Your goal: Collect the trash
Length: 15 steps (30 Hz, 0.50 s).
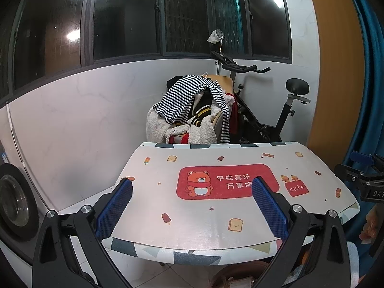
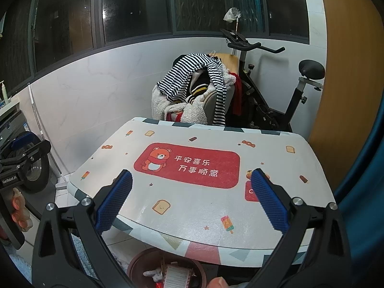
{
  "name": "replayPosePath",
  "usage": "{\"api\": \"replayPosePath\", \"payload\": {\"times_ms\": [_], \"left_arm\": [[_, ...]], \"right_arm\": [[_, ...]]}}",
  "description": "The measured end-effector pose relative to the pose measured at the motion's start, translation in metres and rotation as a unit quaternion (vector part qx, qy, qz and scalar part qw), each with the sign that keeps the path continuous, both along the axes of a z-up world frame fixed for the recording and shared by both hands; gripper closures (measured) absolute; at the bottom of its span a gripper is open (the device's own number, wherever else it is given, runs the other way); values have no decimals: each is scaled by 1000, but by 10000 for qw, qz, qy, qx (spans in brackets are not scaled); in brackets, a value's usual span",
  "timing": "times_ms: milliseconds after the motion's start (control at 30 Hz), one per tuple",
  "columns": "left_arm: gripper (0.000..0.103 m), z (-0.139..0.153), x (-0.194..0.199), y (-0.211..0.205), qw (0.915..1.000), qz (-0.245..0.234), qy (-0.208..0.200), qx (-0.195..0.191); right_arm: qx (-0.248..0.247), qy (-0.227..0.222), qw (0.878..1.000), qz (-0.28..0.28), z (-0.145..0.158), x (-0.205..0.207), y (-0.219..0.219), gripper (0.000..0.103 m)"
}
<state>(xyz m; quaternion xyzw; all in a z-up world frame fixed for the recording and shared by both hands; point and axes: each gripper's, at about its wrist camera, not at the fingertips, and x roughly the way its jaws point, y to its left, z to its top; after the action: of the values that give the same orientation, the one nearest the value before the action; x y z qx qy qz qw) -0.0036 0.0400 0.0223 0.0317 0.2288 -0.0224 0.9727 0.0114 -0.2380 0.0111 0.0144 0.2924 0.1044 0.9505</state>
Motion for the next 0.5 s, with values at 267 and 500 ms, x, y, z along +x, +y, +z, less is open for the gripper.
{"api": "replayPosePath", "payload": {"times_ms": [267,500], "left_arm": [[6,0,0,0,10000,8,0,6],[6,0,-1,-1,10000,-28,4,15]], "right_arm": [[0,-15,10000,-8,0,0,0,6],[50,-19,10000,-35,2,2,-3,6]]}}
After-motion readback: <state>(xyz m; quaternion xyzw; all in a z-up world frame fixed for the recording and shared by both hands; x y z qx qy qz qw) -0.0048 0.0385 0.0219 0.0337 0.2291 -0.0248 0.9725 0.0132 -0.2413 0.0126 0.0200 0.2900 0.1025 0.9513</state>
